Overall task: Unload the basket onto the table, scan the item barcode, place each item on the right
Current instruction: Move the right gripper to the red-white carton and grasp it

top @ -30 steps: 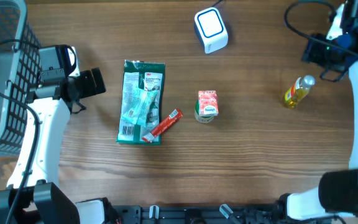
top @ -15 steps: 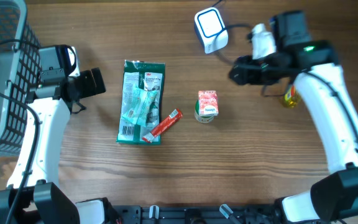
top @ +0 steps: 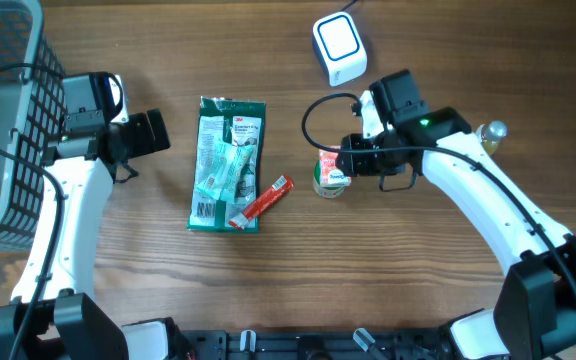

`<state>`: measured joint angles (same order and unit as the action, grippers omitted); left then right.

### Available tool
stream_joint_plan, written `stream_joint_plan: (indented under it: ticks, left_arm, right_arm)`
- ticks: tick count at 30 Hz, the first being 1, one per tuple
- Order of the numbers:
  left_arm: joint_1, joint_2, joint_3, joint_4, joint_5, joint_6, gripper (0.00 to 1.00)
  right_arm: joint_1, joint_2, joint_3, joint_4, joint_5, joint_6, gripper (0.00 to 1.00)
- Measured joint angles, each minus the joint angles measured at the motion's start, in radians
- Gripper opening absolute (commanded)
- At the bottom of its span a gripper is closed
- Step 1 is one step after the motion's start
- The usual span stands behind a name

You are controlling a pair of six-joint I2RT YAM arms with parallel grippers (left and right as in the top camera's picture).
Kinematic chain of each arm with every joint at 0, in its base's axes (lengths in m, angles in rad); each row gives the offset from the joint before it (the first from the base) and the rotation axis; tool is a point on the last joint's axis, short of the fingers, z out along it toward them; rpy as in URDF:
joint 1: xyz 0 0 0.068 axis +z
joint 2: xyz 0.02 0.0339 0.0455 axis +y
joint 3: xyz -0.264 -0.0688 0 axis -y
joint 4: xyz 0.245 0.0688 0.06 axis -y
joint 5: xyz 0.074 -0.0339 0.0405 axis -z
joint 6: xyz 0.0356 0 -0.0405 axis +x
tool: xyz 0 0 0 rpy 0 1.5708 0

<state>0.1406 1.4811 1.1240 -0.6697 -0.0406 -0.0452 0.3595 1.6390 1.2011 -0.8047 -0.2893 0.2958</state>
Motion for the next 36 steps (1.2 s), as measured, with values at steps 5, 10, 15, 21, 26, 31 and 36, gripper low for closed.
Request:
stream_joint_plan:
  ticks: [5, 10, 15, 21, 26, 31, 36]
  left_arm:
    - [0.0, 0.0, 0.0, 0.0, 0.0, 0.0, 1.0]
    - [0.0, 0.0, 0.0, 0.0, 0.0, 0.0, 1.0]
    - [0.0, 0.0, 0.0, 0.0, 0.0, 0.0, 1.0]
    - [0.0, 0.0, 0.0, 0.0, 0.0, 0.0, 1.0]
    - [0.0, 0.0, 0.0, 0.0, 0.0, 0.0, 1.0]
    - [0.0, 0.0, 0.0, 0.0, 0.0, 0.0, 1.0]
    - [0.0, 0.0, 0.0, 0.0, 0.0, 0.0, 1.0]
  right_arm:
    - [0.0, 0.0, -0.016, 0.015, -0.02, 0.026, 0.4]
    - [0.0, 0.0, -0.017, 0.015, -0.025, 0.037, 0.37]
    - [0.0, 0.0, -0.018, 0.018, -0.025, 0.041, 0.34]
    - [0.0, 0.0, -0.018, 0.019, -0.025, 0.041, 0.35]
    - [0.0, 0.0, -0.021, 0.068, -0.025, 0.041, 0.36]
    - [0.0, 0.0, -0.021, 0.101, -0.023, 0.04, 0.47]
    - [0.0, 0.0, 0.014, 0.088, 0.018, 0.044, 0.47]
